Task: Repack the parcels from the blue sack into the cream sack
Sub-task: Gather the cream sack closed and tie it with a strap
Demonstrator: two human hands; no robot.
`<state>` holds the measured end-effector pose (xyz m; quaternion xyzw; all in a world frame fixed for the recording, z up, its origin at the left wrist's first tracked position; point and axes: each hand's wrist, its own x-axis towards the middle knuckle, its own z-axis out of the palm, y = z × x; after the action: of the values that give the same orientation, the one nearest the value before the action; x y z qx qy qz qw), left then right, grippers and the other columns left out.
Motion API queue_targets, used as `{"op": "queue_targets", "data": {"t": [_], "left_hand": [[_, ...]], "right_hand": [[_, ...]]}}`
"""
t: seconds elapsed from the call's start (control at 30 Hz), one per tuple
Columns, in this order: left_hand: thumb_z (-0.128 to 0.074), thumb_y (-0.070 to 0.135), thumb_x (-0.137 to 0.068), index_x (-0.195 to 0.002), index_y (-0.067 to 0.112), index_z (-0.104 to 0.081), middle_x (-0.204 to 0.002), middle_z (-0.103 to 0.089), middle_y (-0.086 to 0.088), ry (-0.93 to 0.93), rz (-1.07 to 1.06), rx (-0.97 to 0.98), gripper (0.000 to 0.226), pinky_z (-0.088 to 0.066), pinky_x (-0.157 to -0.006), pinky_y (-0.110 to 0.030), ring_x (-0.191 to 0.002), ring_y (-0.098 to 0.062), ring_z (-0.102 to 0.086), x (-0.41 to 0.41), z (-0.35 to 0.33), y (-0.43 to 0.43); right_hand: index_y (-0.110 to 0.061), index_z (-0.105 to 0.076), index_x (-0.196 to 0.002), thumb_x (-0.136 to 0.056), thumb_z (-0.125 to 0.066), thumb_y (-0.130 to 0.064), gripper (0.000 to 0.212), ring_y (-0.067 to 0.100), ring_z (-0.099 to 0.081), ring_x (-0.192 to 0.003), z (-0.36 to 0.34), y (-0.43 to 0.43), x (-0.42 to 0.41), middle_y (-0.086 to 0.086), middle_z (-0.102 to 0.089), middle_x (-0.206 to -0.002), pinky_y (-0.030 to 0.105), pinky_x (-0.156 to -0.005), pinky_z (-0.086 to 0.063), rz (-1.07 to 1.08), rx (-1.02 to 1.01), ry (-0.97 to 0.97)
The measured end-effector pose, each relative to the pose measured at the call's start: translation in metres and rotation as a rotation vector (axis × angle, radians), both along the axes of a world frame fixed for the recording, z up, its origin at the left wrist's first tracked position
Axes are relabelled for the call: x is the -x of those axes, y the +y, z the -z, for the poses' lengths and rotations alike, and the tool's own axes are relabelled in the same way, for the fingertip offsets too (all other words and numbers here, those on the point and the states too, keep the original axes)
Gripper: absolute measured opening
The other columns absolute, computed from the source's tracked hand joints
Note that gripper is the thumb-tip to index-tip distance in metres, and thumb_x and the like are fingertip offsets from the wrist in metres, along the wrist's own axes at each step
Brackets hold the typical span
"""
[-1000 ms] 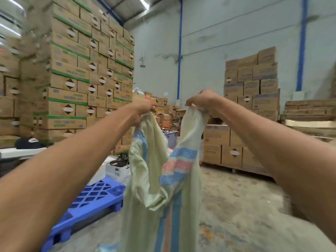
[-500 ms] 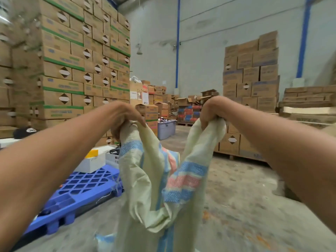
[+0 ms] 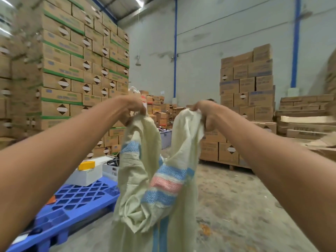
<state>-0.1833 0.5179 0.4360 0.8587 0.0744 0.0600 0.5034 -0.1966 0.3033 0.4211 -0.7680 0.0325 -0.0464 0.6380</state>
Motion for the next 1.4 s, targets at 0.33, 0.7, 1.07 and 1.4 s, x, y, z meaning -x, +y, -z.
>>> {"op": "queue_targets", "data": {"t": [0.33, 0.7, 1.07, 1.4], "left_hand": [[-0.083, 0.030, -0.074, -0.126, 0.019, -0.058, -0.120, -0.070, -0.005, 0.035, 0.645, -0.148, 0.059, -0.052, -0.098, -0.044, -0.110, -0.025, -0.067, 0.012, 0.041, -0.017], [-0.063, -0.004, -0.084, -0.112, 0.000, -0.065, -0.091, -0.071, -0.013, -0.178, 0.213, 0.191, 0.028, -0.057, -0.053, -0.031, -0.069, -0.024, -0.069, -0.001, 0.079, -0.038], [-0.057, -0.008, -0.086, -0.101, 0.000, -0.068, -0.094, -0.071, -0.012, -0.185, 0.109, 0.322, 0.020, -0.060, -0.073, -0.038, -0.075, -0.024, -0.068, 0.006, 0.070, -0.023], [-0.057, -0.002, -0.089, -0.123, 0.010, -0.060, -0.100, -0.071, -0.014, -0.249, 0.132, 0.246, 0.036, -0.057, -0.053, -0.034, -0.071, -0.025, -0.070, -0.005, 0.067, 0.004]], "right_hand": [[-0.011, -0.059, -0.125, -0.099, -0.044, -0.028, 0.034, 0.028, -0.059, -0.119, -0.001, 0.012, -0.018, 0.012, -0.065, -0.127, 0.045, -0.101, -0.047, -0.281, -0.030, 0.012], [-0.008, -0.057, -0.123, -0.101, -0.038, -0.008, 0.029, 0.021, -0.057, -0.083, 0.045, 0.019, 0.008, 0.009, -0.058, -0.096, 0.039, -0.089, -0.056, -0.065, 0.377, -0.120], [-0.009, -0.063, -0.123, -0.094, -0.069, -0.026, 0.035, 0.027, -0.067, -0.106, 0.154, 0.033, 0.015, 0.013, -0.067, -0.124, 0.042, -0.091, -0.057, -0.574, 0.387, 0.136], [-0.004, -0.057, -0.099, -0.101, -0.047, -0.011, 0.013, 0.020, -0.067, -0.076, 0.032, 0.008, 0.039, 0.011, -0.066, -0.085, 0.040, -0.075, -0.059, -0.380, -0.269, 0.174]]}}
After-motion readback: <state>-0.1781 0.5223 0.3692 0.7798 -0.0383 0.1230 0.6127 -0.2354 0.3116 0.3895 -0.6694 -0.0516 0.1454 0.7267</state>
